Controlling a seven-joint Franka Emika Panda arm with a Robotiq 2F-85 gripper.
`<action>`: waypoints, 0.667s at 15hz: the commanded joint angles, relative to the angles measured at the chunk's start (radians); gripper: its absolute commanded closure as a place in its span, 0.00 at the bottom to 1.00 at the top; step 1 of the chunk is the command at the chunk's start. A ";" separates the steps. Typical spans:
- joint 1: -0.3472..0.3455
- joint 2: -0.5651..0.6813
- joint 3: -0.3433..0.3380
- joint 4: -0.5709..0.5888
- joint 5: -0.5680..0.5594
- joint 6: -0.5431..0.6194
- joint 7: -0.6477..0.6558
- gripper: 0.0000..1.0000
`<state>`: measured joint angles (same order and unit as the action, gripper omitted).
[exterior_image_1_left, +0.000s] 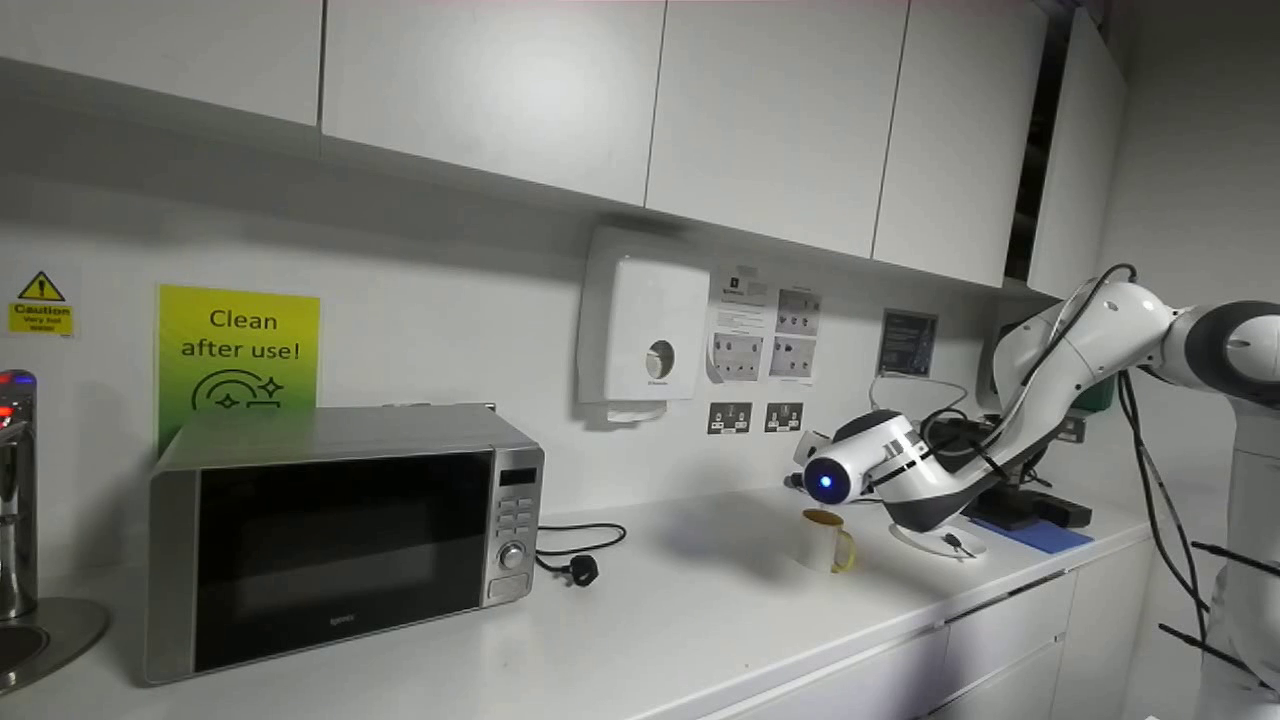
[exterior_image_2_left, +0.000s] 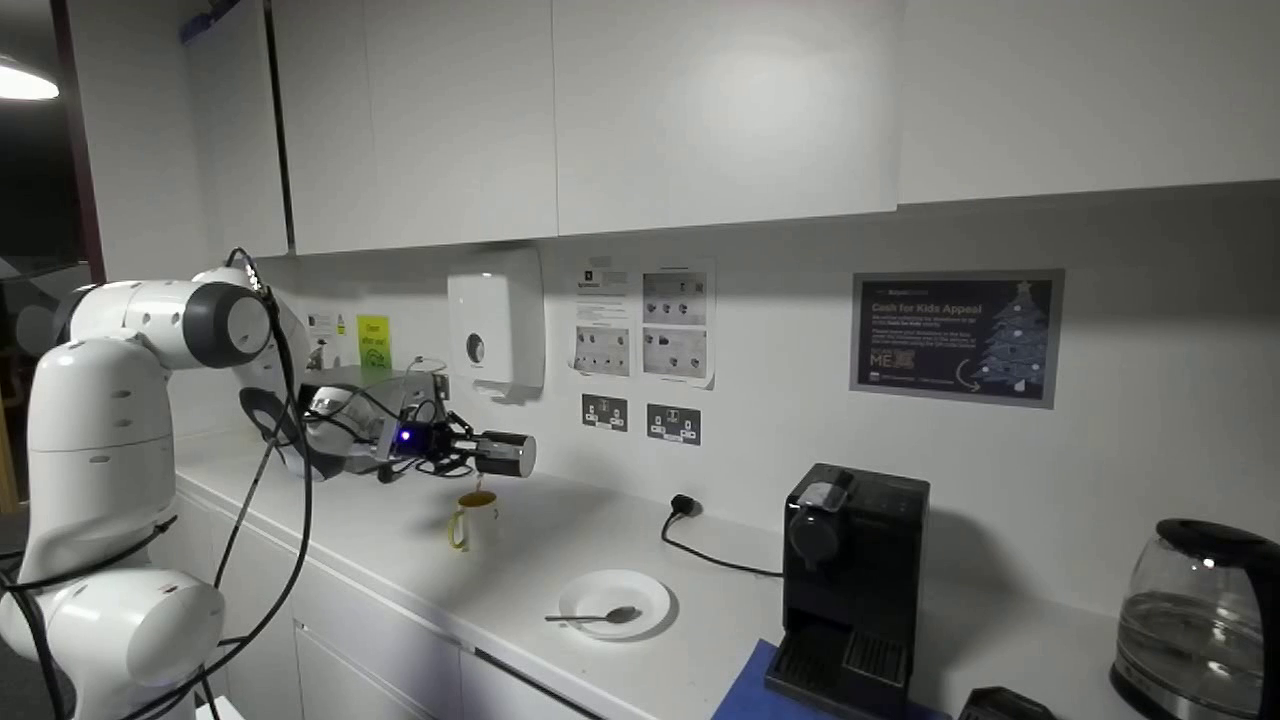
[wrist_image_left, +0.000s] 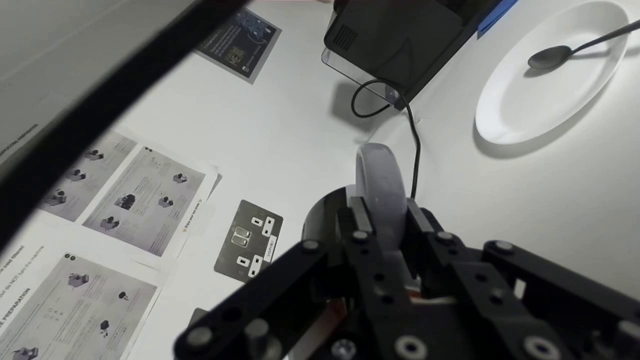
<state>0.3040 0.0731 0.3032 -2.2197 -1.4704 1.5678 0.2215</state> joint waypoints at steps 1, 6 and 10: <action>0.013 -0.007 0.006 -0.005 -0.054 -0.074 0.029 0.95; 0.013 -0.006 0.007 -0.011 -0.067 -0.079 0.028 0.95; 0.013 -0.004 0.007 -0.010 -0.073 -0.086 0.028 0.95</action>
<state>0.3041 0.0752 0.3034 -2.2278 -1.4962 1.5602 0.2215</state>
